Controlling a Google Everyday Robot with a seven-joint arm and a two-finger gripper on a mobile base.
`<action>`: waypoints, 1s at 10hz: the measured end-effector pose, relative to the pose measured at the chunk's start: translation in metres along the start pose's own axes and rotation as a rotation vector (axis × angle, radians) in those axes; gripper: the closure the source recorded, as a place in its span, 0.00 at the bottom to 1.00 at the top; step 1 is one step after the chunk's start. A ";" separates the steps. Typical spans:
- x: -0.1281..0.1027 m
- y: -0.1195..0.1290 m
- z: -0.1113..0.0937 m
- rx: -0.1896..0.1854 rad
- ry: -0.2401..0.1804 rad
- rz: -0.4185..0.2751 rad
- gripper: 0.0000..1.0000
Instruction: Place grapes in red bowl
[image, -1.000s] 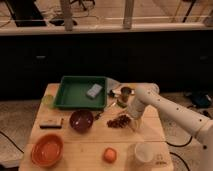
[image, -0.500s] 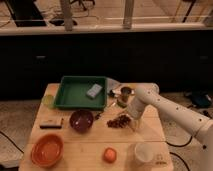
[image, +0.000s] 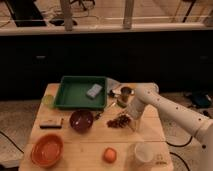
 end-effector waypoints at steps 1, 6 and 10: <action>0.000 0.000 0.000 -0.001 0.000 -0.001 0.29; -0.002 0.001 0.000 -0.007 0.000 -0.005 0.40; -0.002 0.002 0.002 -0.004 0.003 -0.005 0.46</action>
